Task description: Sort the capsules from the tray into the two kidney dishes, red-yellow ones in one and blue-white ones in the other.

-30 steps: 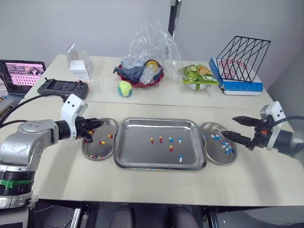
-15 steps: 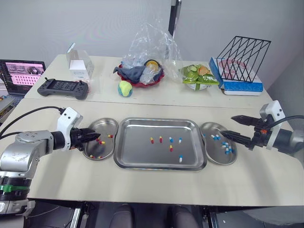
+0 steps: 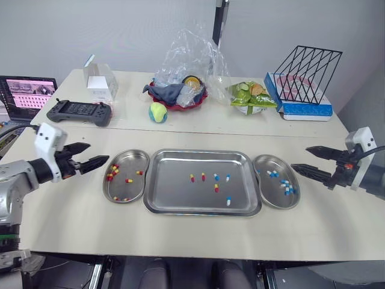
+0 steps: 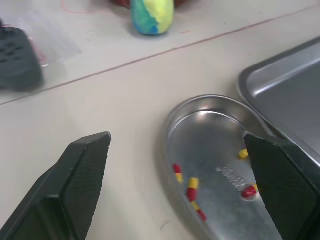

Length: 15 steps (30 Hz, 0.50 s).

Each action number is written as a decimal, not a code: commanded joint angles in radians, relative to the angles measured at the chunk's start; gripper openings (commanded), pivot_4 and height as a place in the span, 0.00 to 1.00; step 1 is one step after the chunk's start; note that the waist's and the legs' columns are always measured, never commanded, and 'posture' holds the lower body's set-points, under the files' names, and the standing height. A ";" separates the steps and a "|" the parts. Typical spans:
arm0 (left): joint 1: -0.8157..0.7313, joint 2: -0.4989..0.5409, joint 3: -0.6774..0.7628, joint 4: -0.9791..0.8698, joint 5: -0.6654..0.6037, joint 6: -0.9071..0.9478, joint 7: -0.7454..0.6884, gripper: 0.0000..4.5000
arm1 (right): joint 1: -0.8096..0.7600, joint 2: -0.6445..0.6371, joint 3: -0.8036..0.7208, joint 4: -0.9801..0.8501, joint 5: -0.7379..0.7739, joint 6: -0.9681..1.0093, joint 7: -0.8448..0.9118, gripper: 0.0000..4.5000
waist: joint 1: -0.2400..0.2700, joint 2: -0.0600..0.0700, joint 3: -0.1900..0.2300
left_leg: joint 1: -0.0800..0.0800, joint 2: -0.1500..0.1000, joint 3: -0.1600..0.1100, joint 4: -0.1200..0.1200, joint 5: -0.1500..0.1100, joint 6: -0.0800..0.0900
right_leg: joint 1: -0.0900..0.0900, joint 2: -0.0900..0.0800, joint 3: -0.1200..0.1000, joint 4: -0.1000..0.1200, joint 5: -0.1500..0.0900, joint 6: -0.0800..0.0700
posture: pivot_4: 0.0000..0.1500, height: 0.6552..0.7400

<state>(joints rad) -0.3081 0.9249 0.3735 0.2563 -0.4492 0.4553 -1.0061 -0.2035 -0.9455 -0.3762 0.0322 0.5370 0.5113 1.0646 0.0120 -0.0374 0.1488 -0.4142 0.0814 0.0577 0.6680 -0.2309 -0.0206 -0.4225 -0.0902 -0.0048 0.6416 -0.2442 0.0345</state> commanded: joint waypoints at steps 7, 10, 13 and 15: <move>0.001 0.063 0.165 0.263 0.008 -0.241 -0.035 0.99 | -0.045 0.029 -0.067 0.208 -0.108 -0.253 -0.096 1.00 | 0.003 0.000 0.000 | 0.000 0.000 0.001 0.000 0.000 0.000 | 0.000 -0.001 0.000 0.000 0.000 0.000 | 1.00 0.92; -0.009 0.057 0.156 0.284 0.021 -0.274 -0.030 0.99 | -0.058 0.027 -0.061 0.229 -0.110 -0.266 -0.091 1.00 | 0.002 0.000 0.000 | 0.000 0.000 0.001 0.000 0.000 0.000 | 0.000 -0.001 0.000 0.001 0.000 0.000 | 1.00 0.92; -0.024 0.046 0.154 0.305 0.028 -0.305 -0.010 0.99 | -0.065 0.029 -0.057 0.233 -0.113 -0.269 -0.091 1.00 | -0.001 0.000 0.000 | 0.000 0.000 0.001 0.000 0.000 0.000 | 0.000 0.000 0.000 0.001 0.000 0.000 | 1.00 0.92; -0.029 0.042 0.148 0.311 0.028 -0.313 -0.006 0.99 | -0.067 0.034 -0.057 0.228 -0.112 -0.266 -0.095 1.00 | -0.002 0.000 0.000 | 0.000 0.000 0.001 0.000 0.000 0.000 | 0.000 0.000 0.000 0.001 0.000 0.000 | 1.00 0.92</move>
<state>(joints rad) -0.3208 0.9620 0.5155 0.5682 -0.4261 0.1686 -1.0192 -0.2541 -0.9067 -0.4106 0.2733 0.4156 0.2622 0.9775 0.0101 -0.0370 0.1489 -0.4141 0.0818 0.0589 0.6677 -0.2309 -0.0207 -0.4228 -0.0906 -0.0051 0.6423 -0.2442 0.0346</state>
